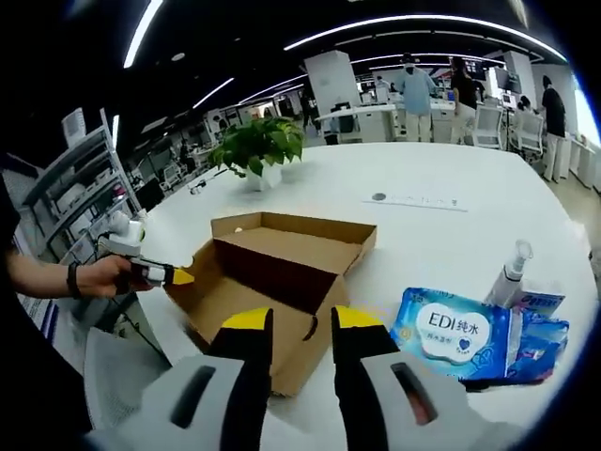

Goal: Operate the shoe box by opening the lid, removing the specified soft item, and placing it in the target area until the item is outside and the box remains undamaged.

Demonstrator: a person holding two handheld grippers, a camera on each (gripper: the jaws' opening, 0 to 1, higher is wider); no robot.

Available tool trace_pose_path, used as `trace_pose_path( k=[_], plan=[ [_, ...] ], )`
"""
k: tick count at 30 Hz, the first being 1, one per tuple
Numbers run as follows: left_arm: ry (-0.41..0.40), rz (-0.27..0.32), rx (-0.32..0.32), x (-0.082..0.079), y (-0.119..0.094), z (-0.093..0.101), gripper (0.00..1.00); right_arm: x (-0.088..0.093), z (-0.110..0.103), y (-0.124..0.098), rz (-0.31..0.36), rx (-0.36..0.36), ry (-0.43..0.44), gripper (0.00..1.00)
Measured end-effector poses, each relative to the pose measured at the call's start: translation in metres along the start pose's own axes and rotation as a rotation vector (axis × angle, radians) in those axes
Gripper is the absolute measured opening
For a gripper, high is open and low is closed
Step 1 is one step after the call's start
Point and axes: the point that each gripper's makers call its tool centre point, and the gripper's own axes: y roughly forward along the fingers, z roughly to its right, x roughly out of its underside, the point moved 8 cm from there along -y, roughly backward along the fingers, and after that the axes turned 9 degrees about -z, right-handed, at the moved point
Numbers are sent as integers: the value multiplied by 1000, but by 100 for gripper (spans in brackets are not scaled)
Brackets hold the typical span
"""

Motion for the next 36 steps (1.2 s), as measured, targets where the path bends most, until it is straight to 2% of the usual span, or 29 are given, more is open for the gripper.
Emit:
trace_pose_path(
  k=[5,12,18,25,36],
  plan=[
    [-16,10,-2,2,0,0,11,-23,13,19,0,18,31,21],
    [-28,14,-1,2,1,0,11,-44,29,43,-7,39,62,20],
    [-34,15,-3,2,2,-1,11,-48,34,59,-14,38,103,20],
    [-50,19,-7,4,2,0,10,-46,43,81,-55,39,137,20],
    [-51,14,-9,7,0,1,11,-56,62,121,-72,87,224,17]
  ],
)
